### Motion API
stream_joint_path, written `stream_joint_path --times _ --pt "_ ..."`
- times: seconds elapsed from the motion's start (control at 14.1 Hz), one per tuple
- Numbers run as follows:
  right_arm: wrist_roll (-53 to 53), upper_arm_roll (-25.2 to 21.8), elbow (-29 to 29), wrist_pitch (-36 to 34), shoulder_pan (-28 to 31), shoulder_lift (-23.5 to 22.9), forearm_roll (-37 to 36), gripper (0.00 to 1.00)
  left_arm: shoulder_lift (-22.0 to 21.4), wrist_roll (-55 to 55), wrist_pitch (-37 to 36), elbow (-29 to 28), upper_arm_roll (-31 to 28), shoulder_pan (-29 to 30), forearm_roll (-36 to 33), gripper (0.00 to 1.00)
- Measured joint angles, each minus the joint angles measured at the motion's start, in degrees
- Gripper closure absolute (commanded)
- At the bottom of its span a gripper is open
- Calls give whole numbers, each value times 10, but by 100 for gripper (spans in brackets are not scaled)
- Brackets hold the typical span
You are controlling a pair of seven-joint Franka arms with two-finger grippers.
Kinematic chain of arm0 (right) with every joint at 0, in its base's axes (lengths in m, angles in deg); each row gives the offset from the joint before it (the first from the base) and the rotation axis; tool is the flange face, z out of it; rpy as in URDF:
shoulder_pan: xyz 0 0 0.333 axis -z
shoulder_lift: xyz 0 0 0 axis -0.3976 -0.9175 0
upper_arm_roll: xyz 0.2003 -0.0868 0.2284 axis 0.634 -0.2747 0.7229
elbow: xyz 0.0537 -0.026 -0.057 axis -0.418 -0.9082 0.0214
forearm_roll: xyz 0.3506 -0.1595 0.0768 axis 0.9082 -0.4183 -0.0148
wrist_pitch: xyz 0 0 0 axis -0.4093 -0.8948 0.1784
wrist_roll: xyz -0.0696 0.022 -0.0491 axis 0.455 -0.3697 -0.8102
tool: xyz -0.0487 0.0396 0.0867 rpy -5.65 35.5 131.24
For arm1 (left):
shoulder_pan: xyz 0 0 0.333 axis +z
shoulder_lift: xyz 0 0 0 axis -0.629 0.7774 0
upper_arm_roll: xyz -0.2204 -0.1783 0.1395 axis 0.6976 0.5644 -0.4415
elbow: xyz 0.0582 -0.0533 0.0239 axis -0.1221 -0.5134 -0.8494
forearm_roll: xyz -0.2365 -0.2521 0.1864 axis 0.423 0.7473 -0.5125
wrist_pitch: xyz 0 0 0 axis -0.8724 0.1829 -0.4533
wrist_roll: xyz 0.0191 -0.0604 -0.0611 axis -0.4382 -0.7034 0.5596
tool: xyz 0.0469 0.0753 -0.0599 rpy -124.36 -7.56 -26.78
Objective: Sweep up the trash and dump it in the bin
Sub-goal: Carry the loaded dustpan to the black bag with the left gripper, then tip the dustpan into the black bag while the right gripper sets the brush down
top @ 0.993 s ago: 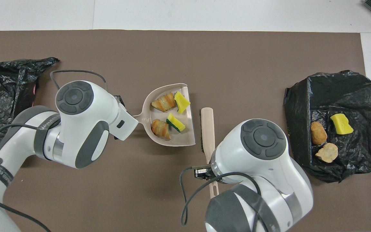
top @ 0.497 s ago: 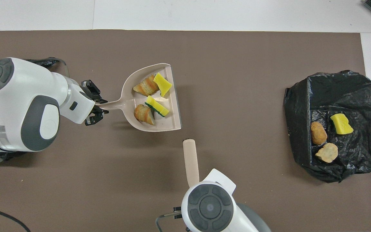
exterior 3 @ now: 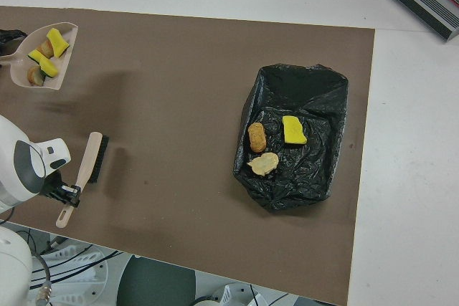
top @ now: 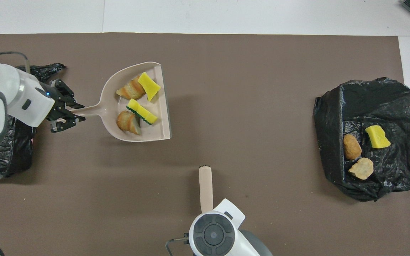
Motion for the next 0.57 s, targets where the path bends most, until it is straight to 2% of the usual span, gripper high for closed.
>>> stream_joint_path --times 0.28,0.35,0.43,0.57 --pt "-2 0 -2 0 -7 -29 1 100 0 -71 -11 11 -2 77 0 100" --pt "-9 0 -3 0 -9 -32 2 95 0 -91 -14 16 -2 95 0 100" --pt "-14 0 -5 0 -9 -33 2 78 0 -109 -19 21 -2 114 -1 100" --pt "-18 0 -9 0 -9 -33 2 27 1 -146 -26 30 -2 159 -21 100"
